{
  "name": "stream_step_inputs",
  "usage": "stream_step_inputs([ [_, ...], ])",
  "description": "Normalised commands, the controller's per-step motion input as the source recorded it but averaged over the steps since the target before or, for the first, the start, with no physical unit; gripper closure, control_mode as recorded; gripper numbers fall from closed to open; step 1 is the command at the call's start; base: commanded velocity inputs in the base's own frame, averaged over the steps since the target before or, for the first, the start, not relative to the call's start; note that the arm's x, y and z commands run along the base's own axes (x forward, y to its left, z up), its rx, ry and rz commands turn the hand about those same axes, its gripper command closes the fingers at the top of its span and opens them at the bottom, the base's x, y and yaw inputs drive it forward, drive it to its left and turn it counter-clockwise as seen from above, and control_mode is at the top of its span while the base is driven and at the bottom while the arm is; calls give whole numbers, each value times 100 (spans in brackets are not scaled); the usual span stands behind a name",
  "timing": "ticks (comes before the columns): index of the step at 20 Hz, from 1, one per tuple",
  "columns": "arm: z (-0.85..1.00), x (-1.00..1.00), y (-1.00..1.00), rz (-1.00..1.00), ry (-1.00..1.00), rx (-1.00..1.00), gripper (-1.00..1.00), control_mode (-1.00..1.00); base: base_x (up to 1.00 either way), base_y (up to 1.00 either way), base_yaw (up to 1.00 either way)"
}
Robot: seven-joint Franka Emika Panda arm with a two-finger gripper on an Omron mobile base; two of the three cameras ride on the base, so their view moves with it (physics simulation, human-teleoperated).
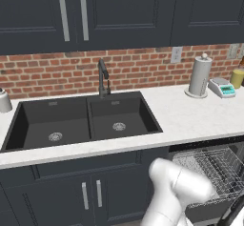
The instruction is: Pick up the cup and bowl from the counter, place them in the dishwasher, and close the dishwasher door.
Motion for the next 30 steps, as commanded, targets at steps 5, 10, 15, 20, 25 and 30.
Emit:
stream_step_inputs([
  [5, -89, 60, 11, 21, 4, -17, 100, -100, 0, 0, 0],
  [10, -52, 33, -19, 22, 0, -1, 100, -100, 0, 0, 0],
  [15, -16, 25, -30, 23, -8, 1, 100, -100, 0, 0, 0],
  [20, -1, 32, -26, 18, -1, 0, 100, -100, 0, 0, 0],
  [25, 0, 26, -10, 11, 8, 0, 100, -100, 0, 0, 0],
  [30, -16, 16, -5, 11, 3, 0, 100, -100, 0, 0, 0],
])
